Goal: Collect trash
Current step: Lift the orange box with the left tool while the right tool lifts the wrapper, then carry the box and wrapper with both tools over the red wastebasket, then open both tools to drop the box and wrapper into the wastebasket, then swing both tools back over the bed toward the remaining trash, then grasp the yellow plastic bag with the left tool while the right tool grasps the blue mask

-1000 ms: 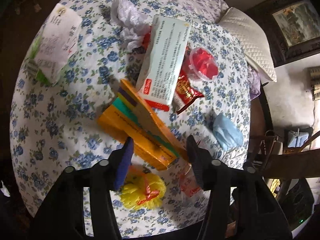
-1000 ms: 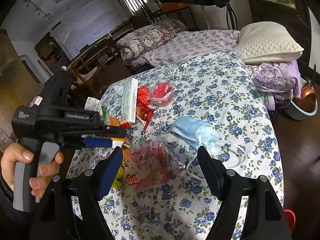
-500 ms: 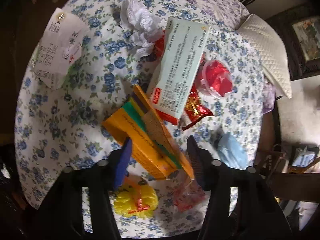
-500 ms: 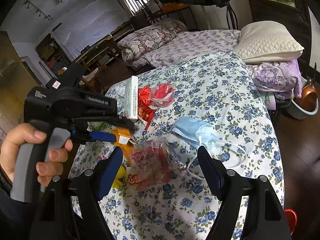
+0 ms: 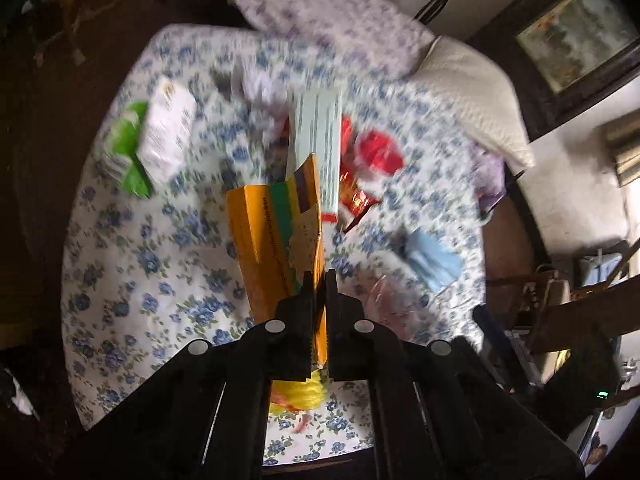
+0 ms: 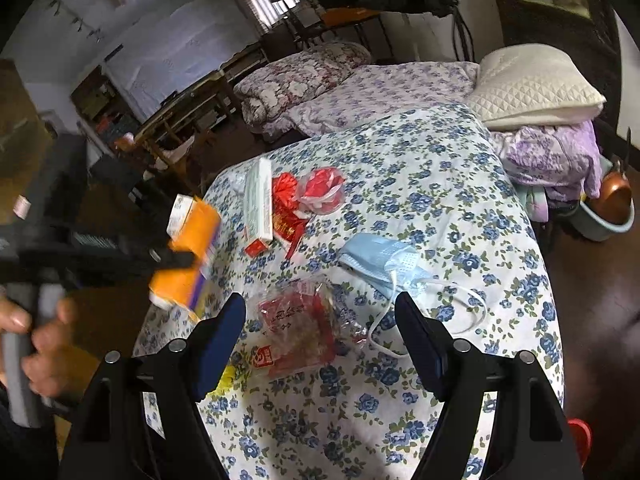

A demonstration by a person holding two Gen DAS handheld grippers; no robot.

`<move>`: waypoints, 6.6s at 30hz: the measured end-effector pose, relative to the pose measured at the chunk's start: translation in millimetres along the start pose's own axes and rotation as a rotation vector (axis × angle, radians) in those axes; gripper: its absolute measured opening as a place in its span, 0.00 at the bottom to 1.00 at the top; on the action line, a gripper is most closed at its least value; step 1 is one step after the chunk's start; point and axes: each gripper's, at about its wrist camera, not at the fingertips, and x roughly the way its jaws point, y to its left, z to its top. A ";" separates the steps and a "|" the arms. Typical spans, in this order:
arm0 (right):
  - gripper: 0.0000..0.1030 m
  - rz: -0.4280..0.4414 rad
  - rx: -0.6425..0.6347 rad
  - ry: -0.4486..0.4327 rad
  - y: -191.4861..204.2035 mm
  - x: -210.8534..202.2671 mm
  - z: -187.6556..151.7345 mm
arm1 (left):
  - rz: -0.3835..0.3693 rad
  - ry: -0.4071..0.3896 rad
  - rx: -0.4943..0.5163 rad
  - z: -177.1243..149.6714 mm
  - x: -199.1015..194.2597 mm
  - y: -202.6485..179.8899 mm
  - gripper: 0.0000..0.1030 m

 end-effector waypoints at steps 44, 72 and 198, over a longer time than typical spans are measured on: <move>0.41 -0.120 -0.065 -0.132 -20.6 -117.6 -38.0 | 0.057 -0.166 0.470 -81.9 -38.3 -104.8 0.06; 0.41 -0.323 0.732 0.077 -350.5 -123.5 -325.8 | -0.155 0.530 0.928 -333.6 237.9 -394.6 0.06; 0.94 -0.287 0.083 0.046 -26.9 10.6 -17.2 | 0.135 -0.146 0.364 -58.5 2.6 8.5 0.28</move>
